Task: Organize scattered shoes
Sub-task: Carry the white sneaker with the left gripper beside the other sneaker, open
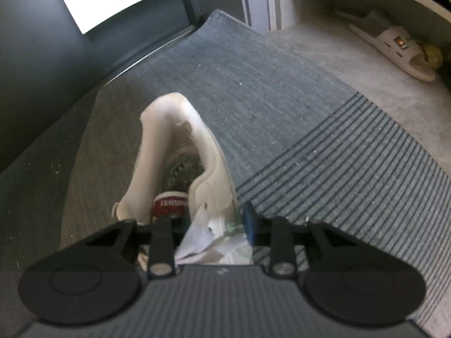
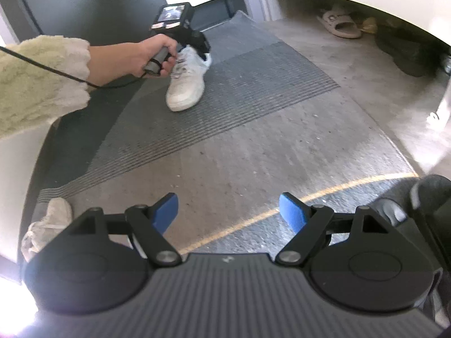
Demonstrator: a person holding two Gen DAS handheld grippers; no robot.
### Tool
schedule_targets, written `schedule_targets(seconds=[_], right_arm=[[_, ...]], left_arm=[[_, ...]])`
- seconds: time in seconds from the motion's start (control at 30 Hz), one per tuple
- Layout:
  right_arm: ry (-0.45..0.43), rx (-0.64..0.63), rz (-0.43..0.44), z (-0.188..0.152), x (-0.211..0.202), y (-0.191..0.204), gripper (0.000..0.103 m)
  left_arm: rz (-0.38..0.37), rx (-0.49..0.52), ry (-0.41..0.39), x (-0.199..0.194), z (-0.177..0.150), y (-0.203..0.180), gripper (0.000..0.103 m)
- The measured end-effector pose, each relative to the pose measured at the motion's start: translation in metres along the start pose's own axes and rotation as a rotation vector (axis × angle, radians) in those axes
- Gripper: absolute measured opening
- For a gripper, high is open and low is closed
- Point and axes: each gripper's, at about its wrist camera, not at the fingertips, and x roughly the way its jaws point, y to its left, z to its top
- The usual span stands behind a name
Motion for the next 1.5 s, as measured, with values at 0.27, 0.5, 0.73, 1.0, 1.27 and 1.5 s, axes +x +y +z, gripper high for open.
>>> schedule_targets(seconds=[0.27,0.5,0.73,1.0,1.27,1.5], right_arm=[[-0.043,-0.057,0.017,0.019,0.002,0.01,0.081],[-0.059,-0.084,0.064,0.027,-0.002,0.006,0.081],[-0.078,-0.105,0.121,0.041,-0.011,0.015,0.081],[-0.16,-0.119,0.285,0.061,-0.034,0.053,0.081],[-0.129,-0.138,0.388,0.064,-0.045,0.076,0.081],[-0.05,-0.118,0.382,0.042,-0.064,0.066,0.081]], left_arm=[[-0.01,-0.054,0.044,-0.025,-0.004,0.011,0.013],[-0.016,-0.1,0.072,-0.062,-0.031,0.038,0.012],[0.001,-0.151,0.065,-0.131,-0.078,0.054,0.01],[0.0,-0.095,0.109,-0.228,-0.15,0.049,0.009],[0.0,-0.155,0.199,-0.283,-0.233,0.043,0.009],[-0.04,-0.184,0.311,-0.275,-0.287,0.033,0.009]])
